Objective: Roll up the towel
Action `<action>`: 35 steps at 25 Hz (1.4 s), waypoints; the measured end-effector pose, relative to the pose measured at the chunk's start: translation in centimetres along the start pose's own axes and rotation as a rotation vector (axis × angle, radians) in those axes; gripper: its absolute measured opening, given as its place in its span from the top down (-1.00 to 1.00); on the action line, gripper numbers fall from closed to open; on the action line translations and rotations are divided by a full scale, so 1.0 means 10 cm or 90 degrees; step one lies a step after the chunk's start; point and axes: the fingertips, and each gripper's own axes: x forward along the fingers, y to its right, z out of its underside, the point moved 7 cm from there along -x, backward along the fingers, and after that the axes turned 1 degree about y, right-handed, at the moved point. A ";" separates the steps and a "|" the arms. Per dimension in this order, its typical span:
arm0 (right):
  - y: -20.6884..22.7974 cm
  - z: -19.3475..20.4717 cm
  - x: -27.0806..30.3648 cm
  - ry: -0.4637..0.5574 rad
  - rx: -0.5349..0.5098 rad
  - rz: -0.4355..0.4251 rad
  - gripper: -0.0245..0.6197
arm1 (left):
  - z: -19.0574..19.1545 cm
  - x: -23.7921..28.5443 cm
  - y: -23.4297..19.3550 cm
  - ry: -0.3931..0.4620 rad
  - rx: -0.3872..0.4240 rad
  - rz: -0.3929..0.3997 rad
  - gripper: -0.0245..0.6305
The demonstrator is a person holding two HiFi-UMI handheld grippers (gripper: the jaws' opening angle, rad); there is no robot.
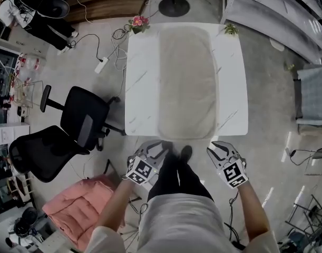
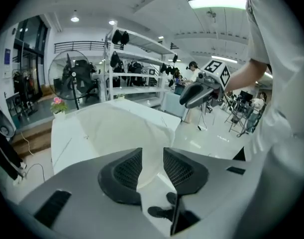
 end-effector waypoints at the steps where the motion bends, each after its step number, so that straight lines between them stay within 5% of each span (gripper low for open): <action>1: 0.02 0.05 0.06 -0.011 -0.009 -0.001 0.58 | 0.08 0.08 -0.02 -0.021 0.019 0.006 0.46; 8: 0.13 0.46 0.44 -0.099 -0.055 -0.025 0.53 | 0.50 0.60 -0.13 -0.124 0.165 0.049 0.41; 16: 0.11 0.97 0.86 -0.209 -0.219 -0.076 0.41 | 0.89 0.95 -0.20 -0.207 0.356 0.063 0.37; 22: 0.13 1.28 1.05 -0.257 -0.359 -0.059 0.41 | 1.02 1.04 -0.17 -0.222 0.479 0.044 0.38; 29: 0.13 1.28 1.07 -0.236 -0.352 -0.030 0.75 | 1.06 0.97 -0.22 -0.199 0.474 -0.003 0.74; 35: 0.10 1.25 0.95 -0.229 -0.305 -0.034 0.81 | 1.00 0.85 -0.17 -0.194 0.432 0.013 0.80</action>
